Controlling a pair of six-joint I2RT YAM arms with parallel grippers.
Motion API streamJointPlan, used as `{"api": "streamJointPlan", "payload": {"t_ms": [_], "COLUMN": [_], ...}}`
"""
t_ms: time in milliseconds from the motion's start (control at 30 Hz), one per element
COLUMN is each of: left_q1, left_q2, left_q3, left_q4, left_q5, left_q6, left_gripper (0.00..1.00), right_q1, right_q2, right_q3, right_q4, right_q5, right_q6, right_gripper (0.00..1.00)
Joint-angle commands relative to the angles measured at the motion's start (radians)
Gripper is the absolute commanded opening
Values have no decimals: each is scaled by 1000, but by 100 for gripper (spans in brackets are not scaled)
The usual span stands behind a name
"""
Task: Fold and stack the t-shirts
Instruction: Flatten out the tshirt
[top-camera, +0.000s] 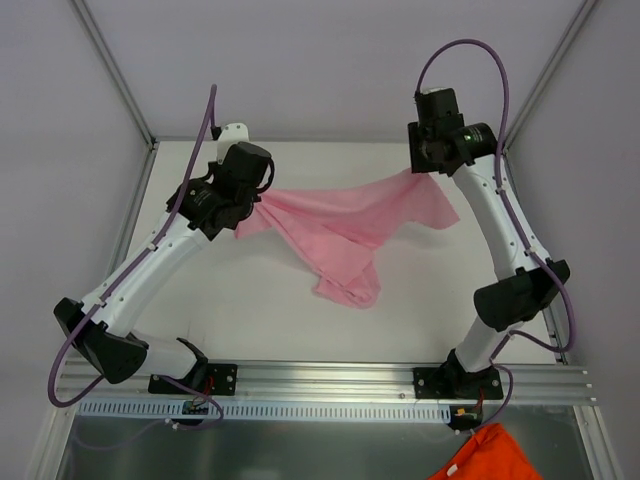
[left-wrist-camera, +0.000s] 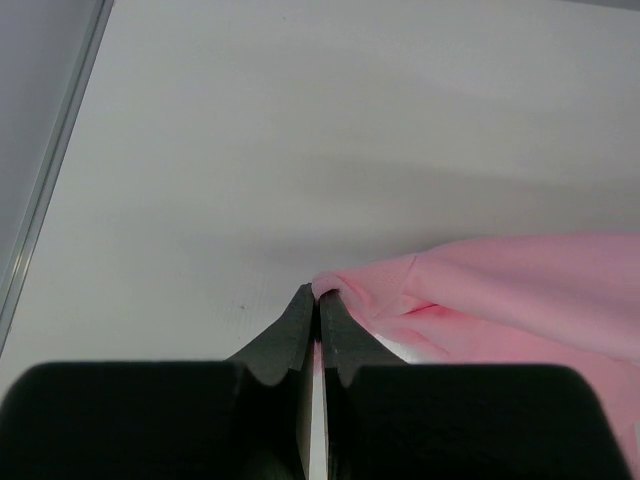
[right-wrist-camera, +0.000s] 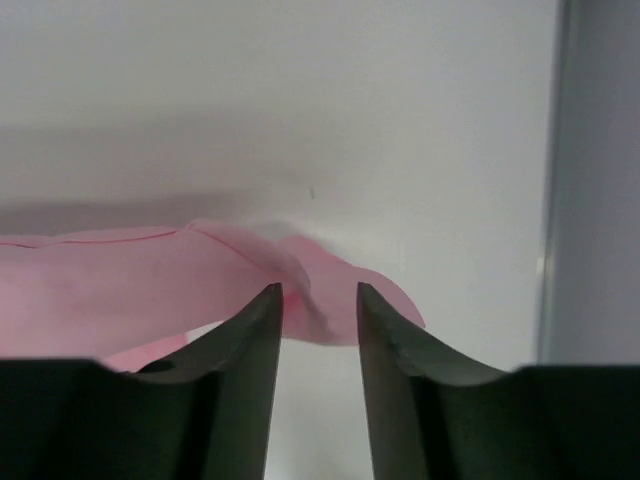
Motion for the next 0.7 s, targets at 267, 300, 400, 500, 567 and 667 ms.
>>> {"api": "streamJointPlan", "payload": {"t_ms": [267,300,400,500,567,667], "left_q1": [0,-2,-2,0,-4,-7], "left_q2": [-31,-26,-21,-3,2,6], "left_q3": [-41,-42,-48,-42,-38,-33], "left_q4": [-14,-8,4,13,19,27], "left_q5": [-31,-28,-16,-3,0,4], "left_q6": [-54,-54,-52,-48,-46,-42], "left_gripper": [0,0,0,0,0,0], "right_q1": [51,60,105,143,177,192], "right_q2": [-227,-242,-297,-304,-299,-285], "right_q3": [-405,-438,-555,-608,-633,-684], "right_q4": [77,87,127,146,161,214], "right_q5": [-395,-452,-504,-561,-581,-633], "right_q6": [163,180,223,268,280,301], "right_gripper": [61,60,59,56,56,54]}}
